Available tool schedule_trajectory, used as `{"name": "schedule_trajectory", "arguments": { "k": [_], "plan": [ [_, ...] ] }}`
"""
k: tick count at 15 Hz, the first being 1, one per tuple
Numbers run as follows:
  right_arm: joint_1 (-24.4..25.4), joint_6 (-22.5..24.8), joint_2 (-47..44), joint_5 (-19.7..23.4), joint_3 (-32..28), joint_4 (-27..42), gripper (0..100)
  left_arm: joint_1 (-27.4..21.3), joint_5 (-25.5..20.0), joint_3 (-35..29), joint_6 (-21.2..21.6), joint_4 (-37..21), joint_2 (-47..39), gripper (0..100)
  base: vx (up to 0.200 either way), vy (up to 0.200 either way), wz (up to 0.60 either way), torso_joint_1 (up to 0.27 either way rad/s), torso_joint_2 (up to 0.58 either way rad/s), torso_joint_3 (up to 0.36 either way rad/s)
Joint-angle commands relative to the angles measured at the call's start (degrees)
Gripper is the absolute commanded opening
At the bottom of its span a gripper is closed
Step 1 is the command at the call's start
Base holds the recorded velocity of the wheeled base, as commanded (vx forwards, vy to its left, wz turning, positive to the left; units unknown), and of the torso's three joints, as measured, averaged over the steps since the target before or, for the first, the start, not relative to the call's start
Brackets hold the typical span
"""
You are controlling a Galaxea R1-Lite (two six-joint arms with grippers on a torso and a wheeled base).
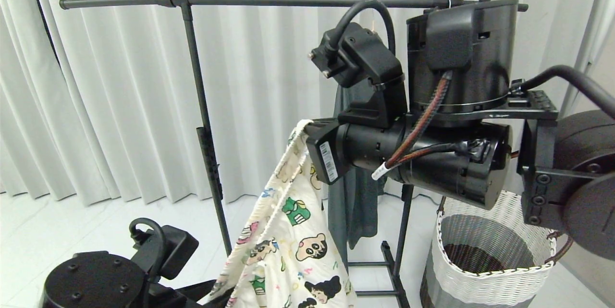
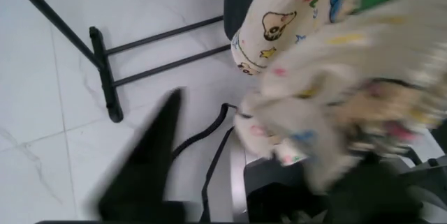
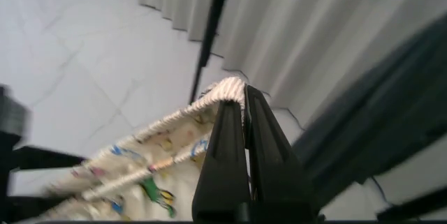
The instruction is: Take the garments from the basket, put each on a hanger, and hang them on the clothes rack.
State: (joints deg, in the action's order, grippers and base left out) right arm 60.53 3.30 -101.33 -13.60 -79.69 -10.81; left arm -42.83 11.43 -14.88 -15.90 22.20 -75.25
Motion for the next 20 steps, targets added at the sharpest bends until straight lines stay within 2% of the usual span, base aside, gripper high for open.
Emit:
{"name": "schedule_trajectory", "arguments": {
  "k": [1, 2, 3, 4, 6, 7, 8, 9, 11, 13, 17, 18, 20],
  "plan": [
    [-3.5, 0.0, 3.9, -1.1, 3.6, 1.7, 0, 0.0, 0.5, -0.8, 1.7, -0.1, 4.0, 0, 0.0, 0.0, 0.0, 0.0, 0.0, 0.0],
    [-5.5, 0.0, 6.8, -1.4, 6.3, 3.7, 0, 0.2, 0.6, -2.2, 4.5, -0.1, 5.8, 0, 0.0, 0.0, 0.0, 0.0, 0.0, 0.0],
    [-7.6, 0.0, 10.7, -1.7, 9.9, 6.3, 0, 0.3, 0.3, -5.5, 5.4, -0.8, 7.5, 0, 0.0, 0.0, 0.0, 0.0, 0.0, 0.0],
    [-9.5, 0.0, 14.4, -1.9, 13.1, 8.8, 0, 0.3, 0.3, -11.3, 5.4, -5.0, 7.6, 0, 0.0, 0.0, 0.0, 0.0, 0.0, 0.0],
    [-11.9, 0.0, 21.3, -1.8, 16.9, 13.1, 0, 0.1, -0.1, -29.8, 5.3, -24.3, 7.2, 0, 0.0, 0.0, 0.0, 0.0, 0.0, 0.0],
    [-12.9, 0.0, 23.7, -1.8, 17.1, 15.1, 0, 0.1, -1.2, -39.9, 5.2, -32.4, 5.2, 0, 0.0, 0.0, 0.0, 0.0, 0.0, 0.0],
    [-13.4, 0.0, 24.9, -1.8, 16.8, 15.9, 0, 0.1, -2.0, -45.3, 5.2, -35.9, 3.7, 0, 0.0, 0.0, 0.0, 0.0, 0.0, 0.0],
    [-14.7, 0.0, 26.7, -1.8, 15.3, 17.0, 0, 0.2, -3.3, -57.5, 5.2, -41.9, -0.2, 0, 0.0, 0.0, 0.0, 0.0, 0.0, 0.0],
    [-16.8, 0.1, 27.6, -1.8, 10.9, 18.3, 0, 0.2, -3.3, -69.8, 5.3, -45.9, -5.1, 0, 0.0, 0.0, 0.0, 0.0, 0.0, 0.0],
    [-18.3, 0.1, 27.5, -1.4, 4.2, 21.4, 0, 0.2, -3.3, -74.5, 6.6, -46.0, -7.0, 0, 0.0, 0.0, 0.0, 0.0, 0.0, 0.0],
    [-18.3, 0.5, 27.5, -1.1, -2.6, 26.9, 0, 0.2, -3.3, -71.6, 14.5, -45.8, -5.3, 0, 0.0, 0.0, 0.0, 0.0, 0.0, 0.0],
    [-18.3, 0.5, 27.7, -1.1, -3.4, 28.0, 0, 0.1, -3.3, -71.2, 14.8, -45.8, -5.3, 0, 0.0, 0.0, 0.0, 0.0, 0.0, 0.0],
    [-18.5, 0.5, 29.4, 0.2, -6.5, 35.3, 0, -0.2, -3.3, -71.2, 14.7, -45.5, -5.6, 0, 0.0, 0.0, 0.0, 0.0, 0.0, 0.0]
  ]
}}
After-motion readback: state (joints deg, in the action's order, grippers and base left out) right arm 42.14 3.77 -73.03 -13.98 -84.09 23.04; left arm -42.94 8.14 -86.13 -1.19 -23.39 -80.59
